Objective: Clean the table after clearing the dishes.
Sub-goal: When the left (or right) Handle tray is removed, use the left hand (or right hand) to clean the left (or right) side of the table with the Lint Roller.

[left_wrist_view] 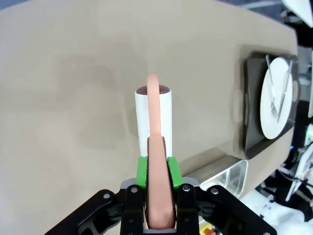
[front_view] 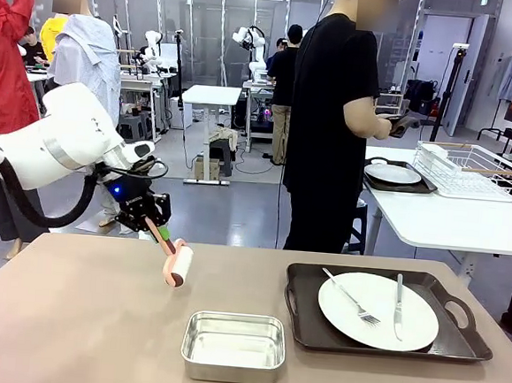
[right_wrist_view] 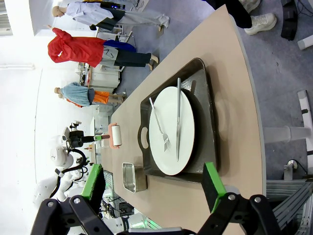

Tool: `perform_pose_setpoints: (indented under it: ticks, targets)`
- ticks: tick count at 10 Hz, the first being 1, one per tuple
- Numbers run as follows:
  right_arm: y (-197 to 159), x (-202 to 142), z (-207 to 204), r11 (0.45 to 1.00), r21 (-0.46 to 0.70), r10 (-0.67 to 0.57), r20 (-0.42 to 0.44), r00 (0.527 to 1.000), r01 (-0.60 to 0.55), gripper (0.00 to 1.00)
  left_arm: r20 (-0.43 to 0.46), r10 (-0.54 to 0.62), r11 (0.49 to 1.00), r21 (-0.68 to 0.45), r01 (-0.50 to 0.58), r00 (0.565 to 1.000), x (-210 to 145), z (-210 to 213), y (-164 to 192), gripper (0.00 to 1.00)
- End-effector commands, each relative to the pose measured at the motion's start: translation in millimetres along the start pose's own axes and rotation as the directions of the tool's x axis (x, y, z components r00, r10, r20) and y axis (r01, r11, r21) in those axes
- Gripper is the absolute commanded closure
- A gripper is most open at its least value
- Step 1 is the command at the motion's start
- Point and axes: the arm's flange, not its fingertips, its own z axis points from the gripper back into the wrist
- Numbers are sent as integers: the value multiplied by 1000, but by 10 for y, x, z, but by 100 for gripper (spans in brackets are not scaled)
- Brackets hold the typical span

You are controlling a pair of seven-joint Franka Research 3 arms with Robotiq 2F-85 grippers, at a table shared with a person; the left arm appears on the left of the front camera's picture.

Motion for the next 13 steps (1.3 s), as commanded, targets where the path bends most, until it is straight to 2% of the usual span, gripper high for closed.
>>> perform_pose_setpoints:
  ticks: [1, 2, 3, 5, 7, 10, 13]
  targets:
    - [15, -25, 4, 1000, 5, 7, 1, 1000, -7, 0, -2, 82, 987, -139, -82, 997, -109, -53, 261, 79]
    - [15, -25, 4, 1000, 5, 7, 1, 1000, -7, 0, -33, 131, 969, -205, -135, 991, -141, -113, 383, 79]
    - [15, -25, 4, 1000, 5, 7, 1, 1000, -7, 0, -38, 149, 963, -222, -154, 988, -192, -157, 485, 79]
    - [15, -25, 4, 1000, 5, 7, 1, 1000, -7, 0, -55, 116, 969, -212, -125, 992, -307, -279, 686, 79]
    - [15, -25, 4, 1000, 5, 7, 1, 1000, -7, 0, -62, 105, 950, -288, -119, 993, -304, -345, 866, 79]
    - [15, -25, 4, 1000, 5, 7, 1, 1000, -7, 0, -81, 106, 950, -285, -125, 991, -274, -399, 1254, 79]
    - [15, -25, 4, 1000, 5, 7, 1, 1000, -7, 0, -43, 106, 970, -216, -113, 993, -212, -161, 1793, 79]
